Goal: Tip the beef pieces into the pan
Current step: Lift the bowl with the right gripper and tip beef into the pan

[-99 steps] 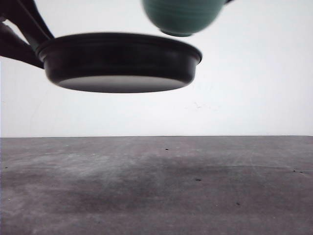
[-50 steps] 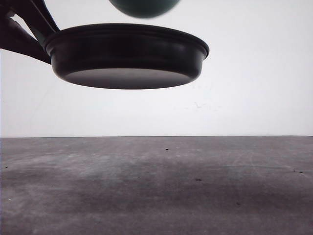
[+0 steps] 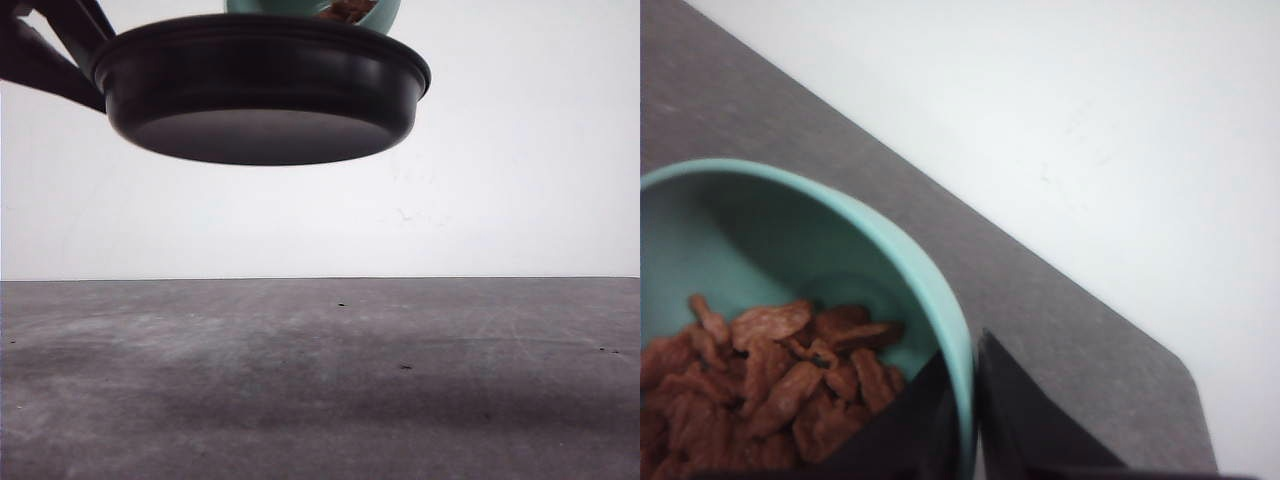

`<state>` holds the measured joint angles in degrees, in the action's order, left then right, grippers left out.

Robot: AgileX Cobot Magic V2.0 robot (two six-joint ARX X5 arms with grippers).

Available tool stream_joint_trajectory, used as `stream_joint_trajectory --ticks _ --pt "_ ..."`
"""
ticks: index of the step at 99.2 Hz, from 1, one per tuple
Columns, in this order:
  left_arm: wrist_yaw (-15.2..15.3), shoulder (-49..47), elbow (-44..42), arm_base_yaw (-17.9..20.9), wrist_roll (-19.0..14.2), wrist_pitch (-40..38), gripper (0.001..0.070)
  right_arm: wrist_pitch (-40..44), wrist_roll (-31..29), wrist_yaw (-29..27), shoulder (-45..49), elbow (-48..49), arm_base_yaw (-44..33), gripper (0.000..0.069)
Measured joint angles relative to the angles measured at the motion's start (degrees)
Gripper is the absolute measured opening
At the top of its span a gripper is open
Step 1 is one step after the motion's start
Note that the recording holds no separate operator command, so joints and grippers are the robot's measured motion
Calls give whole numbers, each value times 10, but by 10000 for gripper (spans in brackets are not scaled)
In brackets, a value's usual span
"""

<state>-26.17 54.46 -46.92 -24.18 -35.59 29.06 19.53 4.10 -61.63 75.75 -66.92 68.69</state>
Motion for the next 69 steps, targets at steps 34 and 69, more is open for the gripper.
stream_joint_trajectory --ticks 34,69 --pt "7 14 -29 0 0 9 60 -1 2 -22 4 0 9 12" --pt "12 20 -29 0 0 7 60 -94 155 -41 6 0 2 12"
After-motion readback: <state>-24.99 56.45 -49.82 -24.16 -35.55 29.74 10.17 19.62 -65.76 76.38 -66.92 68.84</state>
